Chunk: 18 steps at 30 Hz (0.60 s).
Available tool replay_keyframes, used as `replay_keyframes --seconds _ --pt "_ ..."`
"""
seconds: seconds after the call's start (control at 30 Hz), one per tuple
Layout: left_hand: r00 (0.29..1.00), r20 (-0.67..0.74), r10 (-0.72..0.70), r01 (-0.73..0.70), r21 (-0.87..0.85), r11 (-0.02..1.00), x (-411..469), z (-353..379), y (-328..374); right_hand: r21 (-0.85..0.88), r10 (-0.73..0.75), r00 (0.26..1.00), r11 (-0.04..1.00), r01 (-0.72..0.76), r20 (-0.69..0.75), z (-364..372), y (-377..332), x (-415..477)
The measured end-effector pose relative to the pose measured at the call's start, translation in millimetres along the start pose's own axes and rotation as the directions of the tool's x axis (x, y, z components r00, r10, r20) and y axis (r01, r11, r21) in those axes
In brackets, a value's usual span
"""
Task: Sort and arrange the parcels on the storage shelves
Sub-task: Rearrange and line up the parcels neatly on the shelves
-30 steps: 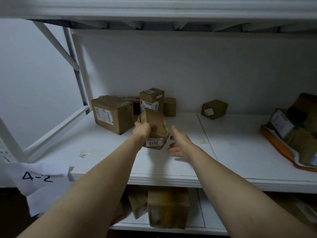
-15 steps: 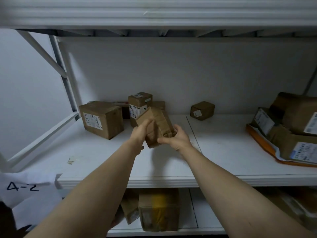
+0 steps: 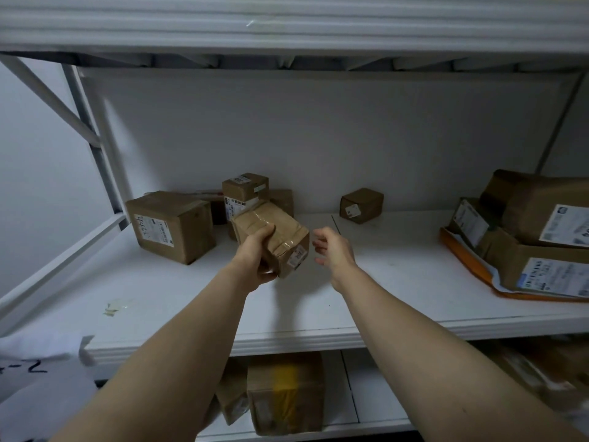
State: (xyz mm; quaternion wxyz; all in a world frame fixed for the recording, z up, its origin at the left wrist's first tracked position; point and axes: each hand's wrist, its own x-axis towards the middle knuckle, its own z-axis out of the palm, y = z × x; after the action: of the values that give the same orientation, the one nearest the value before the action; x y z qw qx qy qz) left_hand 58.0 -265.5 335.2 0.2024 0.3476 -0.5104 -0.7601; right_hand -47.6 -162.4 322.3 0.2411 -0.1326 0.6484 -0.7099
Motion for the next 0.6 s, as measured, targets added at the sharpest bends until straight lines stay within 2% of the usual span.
replay_keyframes --seconds 0.13,0.23,0.4,0.6 --pt "0.997 0.073 0.000 0.002 -0.024 1.000 -1 6 1 0.032 0.142 0.983 0.989 -0.147 0.112 -2 3 -4" --pt "0.992 0.122 0.008 -0.004 -0.031 1.000 0 9 1 0.146 0.139 0.970 0.975 -0.170 0.198 -2 0 -9" --pt "0.988 0.150 0.035 -0.029 -0.040 0.999 9 7 1 0.210 0.065 0.974 0.971 -0.112 0.219 -5 -1 -8" --pt "0.993 0.081 0.083 -0.082 -0.009 0.997 16 8 3 0.055 -0.072 0.985 0.996 0.064 0.159 -15 2 0"
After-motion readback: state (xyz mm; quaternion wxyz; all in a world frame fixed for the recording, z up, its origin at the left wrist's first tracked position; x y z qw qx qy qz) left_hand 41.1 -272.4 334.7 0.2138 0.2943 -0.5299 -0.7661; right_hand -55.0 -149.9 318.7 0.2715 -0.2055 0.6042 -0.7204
